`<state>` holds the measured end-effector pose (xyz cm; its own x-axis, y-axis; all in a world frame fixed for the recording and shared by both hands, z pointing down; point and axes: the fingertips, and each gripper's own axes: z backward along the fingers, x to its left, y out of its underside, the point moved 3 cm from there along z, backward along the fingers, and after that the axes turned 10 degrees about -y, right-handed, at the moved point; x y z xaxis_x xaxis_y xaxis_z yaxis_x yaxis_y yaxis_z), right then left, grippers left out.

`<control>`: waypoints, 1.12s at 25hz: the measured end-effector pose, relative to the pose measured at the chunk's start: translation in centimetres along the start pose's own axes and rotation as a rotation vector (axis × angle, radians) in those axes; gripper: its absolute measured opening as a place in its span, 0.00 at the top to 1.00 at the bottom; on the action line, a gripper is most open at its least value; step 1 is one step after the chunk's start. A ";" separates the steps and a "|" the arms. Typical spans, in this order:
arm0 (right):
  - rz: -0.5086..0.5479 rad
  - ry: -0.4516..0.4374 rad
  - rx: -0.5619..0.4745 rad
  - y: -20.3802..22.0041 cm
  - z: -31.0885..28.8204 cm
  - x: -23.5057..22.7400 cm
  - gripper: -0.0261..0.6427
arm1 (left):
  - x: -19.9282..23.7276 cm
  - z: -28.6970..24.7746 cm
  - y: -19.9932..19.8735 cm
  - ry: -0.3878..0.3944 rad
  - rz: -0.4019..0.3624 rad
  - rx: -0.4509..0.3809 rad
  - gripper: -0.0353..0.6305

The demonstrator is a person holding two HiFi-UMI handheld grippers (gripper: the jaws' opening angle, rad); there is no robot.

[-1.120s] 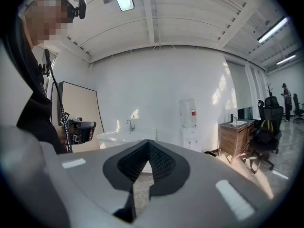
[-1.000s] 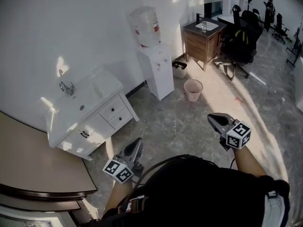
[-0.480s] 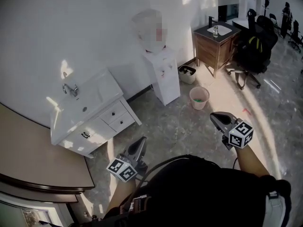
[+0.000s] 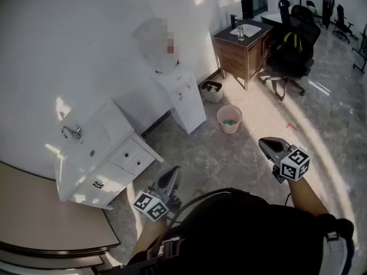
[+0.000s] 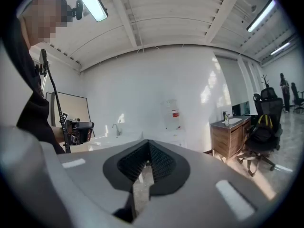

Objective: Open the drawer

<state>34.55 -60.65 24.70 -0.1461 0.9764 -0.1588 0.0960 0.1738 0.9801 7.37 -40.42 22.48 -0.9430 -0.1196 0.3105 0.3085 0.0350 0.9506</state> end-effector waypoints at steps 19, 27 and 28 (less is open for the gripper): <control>0.091 0.185 -0.010 -7.0 -16.0 -4.2 0.96 | 18.4 -11.3 -7.7 0.220 0.006 -0.003 0.95; 0.092 0.142 0.016 -8.5 -25.7 -5.7 0.96 | 27.1 -12.6 -9.7 0.196 0.024 -0.011 0.95; 0.098 0.132 0.023 -8.8 -26.7 -6.0 0.96 | 27.6 -12.7 -9.9 0.191 0.022 -0.017 0.95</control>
<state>8.26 -71.45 20.18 -0.2625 0.9639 -0.0436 0.1390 0.0825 0.9868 -20.18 -56.68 21.58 -0.8956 -0.3052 0.3237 0.3328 0.0233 0.9427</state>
